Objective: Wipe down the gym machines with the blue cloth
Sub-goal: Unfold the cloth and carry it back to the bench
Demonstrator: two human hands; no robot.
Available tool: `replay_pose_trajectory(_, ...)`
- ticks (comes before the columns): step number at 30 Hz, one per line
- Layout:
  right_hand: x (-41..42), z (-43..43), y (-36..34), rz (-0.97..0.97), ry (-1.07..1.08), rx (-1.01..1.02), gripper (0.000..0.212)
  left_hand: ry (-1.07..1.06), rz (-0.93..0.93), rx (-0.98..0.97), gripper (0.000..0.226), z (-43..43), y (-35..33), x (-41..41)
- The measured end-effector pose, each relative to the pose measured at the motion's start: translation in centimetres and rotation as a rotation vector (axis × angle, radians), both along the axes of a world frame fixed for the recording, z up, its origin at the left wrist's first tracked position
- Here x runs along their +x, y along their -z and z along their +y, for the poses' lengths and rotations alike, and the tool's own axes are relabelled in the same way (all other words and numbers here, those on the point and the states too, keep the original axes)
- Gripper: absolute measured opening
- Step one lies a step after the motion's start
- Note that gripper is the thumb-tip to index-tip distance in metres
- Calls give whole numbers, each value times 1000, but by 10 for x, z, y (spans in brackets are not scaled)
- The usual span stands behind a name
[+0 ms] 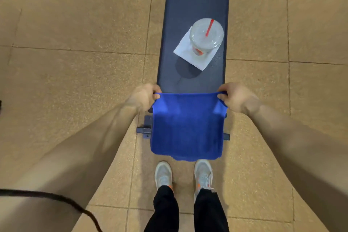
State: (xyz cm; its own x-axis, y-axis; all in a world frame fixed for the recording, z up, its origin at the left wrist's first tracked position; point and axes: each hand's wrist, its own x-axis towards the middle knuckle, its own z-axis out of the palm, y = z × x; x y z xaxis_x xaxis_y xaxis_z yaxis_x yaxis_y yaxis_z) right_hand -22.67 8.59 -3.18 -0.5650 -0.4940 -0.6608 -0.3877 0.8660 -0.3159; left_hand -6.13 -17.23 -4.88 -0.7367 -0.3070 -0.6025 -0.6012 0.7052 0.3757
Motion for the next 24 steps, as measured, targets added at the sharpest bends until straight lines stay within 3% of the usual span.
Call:
replay_pose_trajectory(7, -45, -19, -2, 121, -28, -74, 35, 59, 129, -131, 16, -31, -5, -42)
replay_pose_trajectory(11, -57, -23, -28, 164, 18, -177, 19, -12, 190, -162, 15, -38, -37, -58)
replay_pose_trajectory(14, -54, -19, -48, 209, 43, -259, 18, -34, 258, -174, 18, -37, -64, -58)
replay_pose_trajectory(19, 3, 13, -48, 385, 11, -296, 21, 106, 269, -211, 22, -8, -63, -9)
replay_pose_trajectory(24, 84, 59, -7, 358, -64, -240, 17, 215, 137, -156, 18, 40, -24, 67)
